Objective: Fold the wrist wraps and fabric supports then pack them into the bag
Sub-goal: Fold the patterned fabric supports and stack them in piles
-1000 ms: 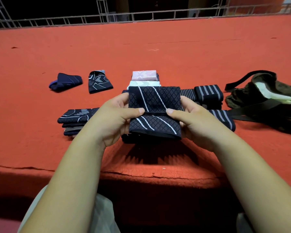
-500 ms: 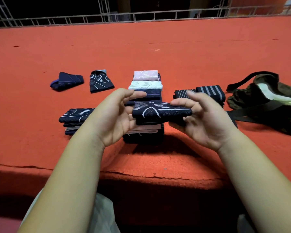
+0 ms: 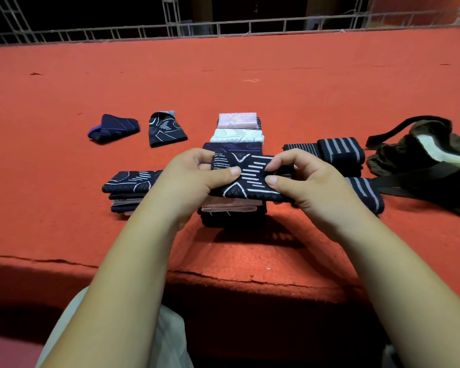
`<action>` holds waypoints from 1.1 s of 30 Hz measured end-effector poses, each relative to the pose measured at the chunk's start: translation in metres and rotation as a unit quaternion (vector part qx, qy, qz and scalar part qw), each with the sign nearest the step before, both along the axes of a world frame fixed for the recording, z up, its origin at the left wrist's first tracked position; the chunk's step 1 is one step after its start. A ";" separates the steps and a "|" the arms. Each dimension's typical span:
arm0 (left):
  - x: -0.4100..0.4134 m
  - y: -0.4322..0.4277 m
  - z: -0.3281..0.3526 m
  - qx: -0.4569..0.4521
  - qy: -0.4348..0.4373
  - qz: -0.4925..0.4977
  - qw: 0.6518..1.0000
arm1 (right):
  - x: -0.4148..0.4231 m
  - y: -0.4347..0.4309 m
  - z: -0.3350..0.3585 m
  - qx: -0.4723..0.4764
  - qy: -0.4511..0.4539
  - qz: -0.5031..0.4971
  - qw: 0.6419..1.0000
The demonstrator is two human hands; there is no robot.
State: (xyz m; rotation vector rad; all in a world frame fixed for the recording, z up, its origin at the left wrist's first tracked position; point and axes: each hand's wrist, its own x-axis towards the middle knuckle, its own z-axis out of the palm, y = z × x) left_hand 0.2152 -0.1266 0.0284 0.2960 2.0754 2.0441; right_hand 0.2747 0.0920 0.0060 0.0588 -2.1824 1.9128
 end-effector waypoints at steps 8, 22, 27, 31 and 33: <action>-0.004 -0.016 0.013 -0.034 0.021 0.101 0.994 | -0.010 -0.031 -0.002 0.024 0.041 -0.093 0.995; -0.056 -0.099 0.023 0.059 0.130 0.197 0.970 | -0.079 -0.123 0.055 0.100 -0.012 -0.027 0.995; -0.088 -0.137 0.011 -0.032 0.174 0.232 0.956 | -0.142 -0.163 0.050 0.135 -0.026 -0.023 0.990; -0.104 -0.157 -0.002 -0.121 0.169 0.237 0.949 | -0.191 -0.184 0.038 0.173 -0.067 -0.006 0.983; -0.110 -0.163 -0.009 -0.136 0.160 0.226 0.951 | -0.210 -0.192 0.030 0.217 -0.084 -0.005 0.972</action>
